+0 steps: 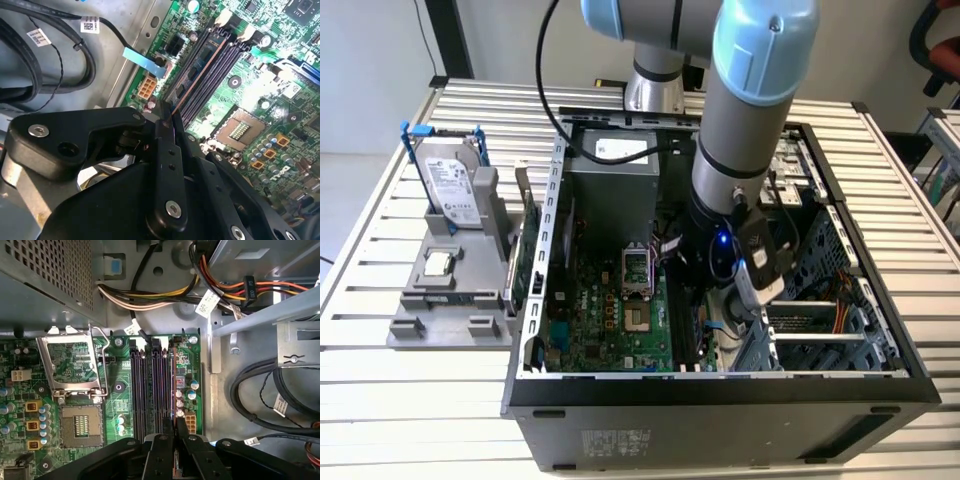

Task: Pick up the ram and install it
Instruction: 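Insert the ram into the slot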

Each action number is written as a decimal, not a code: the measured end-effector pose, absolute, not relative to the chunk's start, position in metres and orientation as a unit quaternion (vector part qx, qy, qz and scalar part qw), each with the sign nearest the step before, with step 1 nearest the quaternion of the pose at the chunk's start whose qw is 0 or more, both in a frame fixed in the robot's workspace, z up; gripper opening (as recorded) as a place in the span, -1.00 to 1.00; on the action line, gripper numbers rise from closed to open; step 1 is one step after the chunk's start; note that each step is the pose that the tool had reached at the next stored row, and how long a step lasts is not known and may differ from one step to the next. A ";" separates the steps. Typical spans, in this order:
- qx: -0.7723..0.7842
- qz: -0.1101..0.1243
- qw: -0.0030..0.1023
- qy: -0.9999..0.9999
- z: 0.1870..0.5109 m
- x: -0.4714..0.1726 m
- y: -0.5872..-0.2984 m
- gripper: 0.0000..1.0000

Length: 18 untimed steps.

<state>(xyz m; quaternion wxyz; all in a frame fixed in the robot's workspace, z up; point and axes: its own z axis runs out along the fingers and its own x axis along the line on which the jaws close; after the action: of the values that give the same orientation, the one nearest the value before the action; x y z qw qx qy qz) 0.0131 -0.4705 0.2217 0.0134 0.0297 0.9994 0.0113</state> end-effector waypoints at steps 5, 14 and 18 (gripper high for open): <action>0.032 0.011 0.013 0.999 0.220 0.013 -0.472 -1.00; 0.037 0.011 0.013 0.999 0.216 0.013 -0.474 -1.00; 0.037 0.011 0.013 0.999 0.216 0.013 -0.474 -1.00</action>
<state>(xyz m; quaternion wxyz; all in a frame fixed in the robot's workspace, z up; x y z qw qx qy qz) 0.0128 -0.4740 0.2162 0.0134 0.0372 0.9992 0.0111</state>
